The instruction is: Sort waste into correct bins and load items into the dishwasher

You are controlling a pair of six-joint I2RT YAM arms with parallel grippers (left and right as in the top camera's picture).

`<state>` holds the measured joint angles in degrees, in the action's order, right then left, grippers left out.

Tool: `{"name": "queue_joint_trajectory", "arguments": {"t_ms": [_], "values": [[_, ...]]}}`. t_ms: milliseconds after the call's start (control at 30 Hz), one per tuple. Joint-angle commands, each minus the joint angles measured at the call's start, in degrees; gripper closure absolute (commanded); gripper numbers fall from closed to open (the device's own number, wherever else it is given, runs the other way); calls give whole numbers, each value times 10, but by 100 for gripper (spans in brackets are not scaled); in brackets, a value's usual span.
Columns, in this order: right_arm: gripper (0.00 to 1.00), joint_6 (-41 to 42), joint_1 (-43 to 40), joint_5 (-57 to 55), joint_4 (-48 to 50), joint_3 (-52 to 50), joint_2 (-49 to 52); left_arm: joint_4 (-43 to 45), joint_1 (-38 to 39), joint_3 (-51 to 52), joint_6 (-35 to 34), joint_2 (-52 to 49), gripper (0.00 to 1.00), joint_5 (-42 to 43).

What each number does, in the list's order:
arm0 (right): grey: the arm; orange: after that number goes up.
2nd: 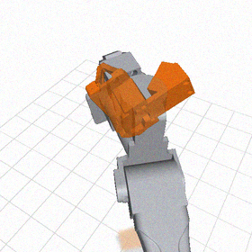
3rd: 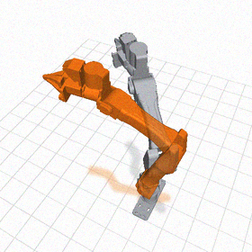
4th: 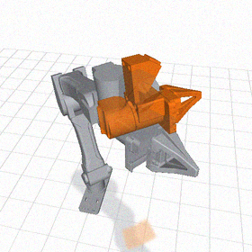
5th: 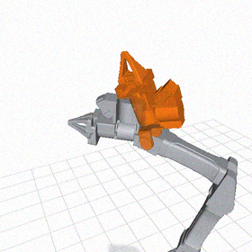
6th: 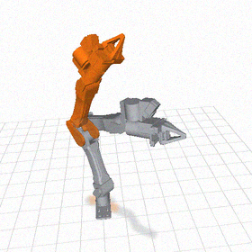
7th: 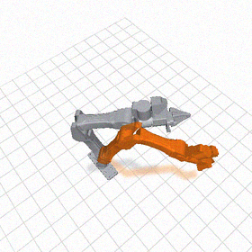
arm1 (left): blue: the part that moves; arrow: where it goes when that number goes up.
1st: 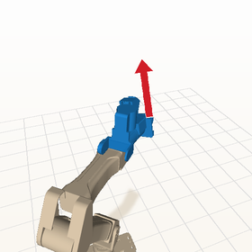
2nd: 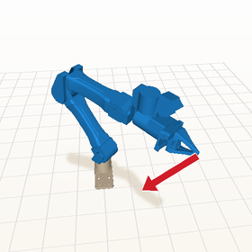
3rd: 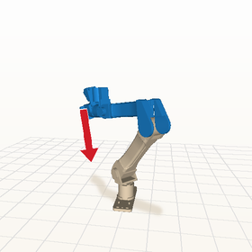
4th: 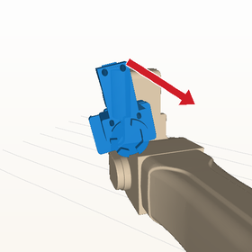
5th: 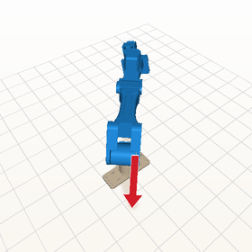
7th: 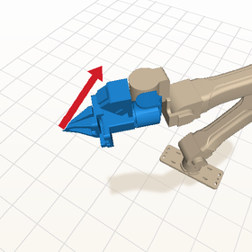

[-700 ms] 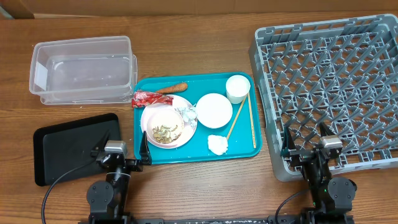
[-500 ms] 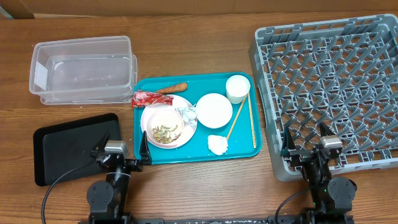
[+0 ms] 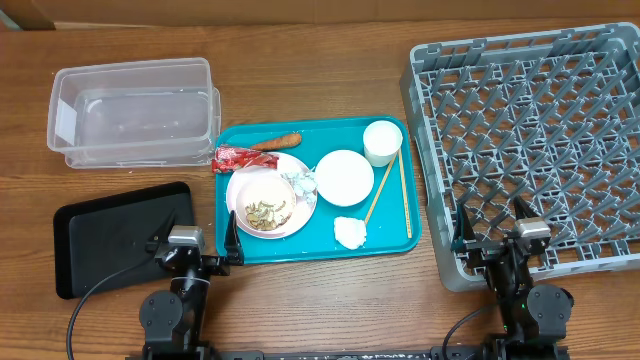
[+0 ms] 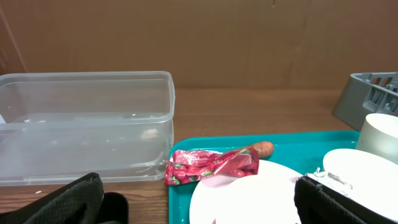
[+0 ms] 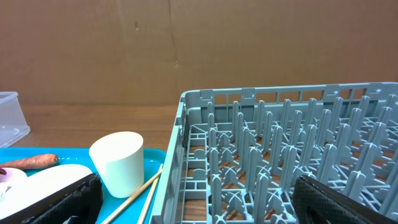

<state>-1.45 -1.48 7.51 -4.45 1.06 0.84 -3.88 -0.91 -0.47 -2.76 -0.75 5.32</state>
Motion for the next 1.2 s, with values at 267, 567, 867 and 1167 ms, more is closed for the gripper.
{"name": "queue_joint_trajectory", "arguments": {"t_ms": [267, 567, 867, 1167], "values": [[0, 3, -1, 3, 3, -6, -7, -1, -6, 2, 10, 5, 0, 1], [0, 3, -1, 1, 4, -6, -7, -1, -6, 2, 10, 5, 0, 2], [0, 45, -1, 1, 5, -5, -7, -2, -6, 2, -34, 4, 0, 1], [0, 64, -1, 0, -83, 76, -2, -109, -6, -72, -63, 0, 0, -10]]}}
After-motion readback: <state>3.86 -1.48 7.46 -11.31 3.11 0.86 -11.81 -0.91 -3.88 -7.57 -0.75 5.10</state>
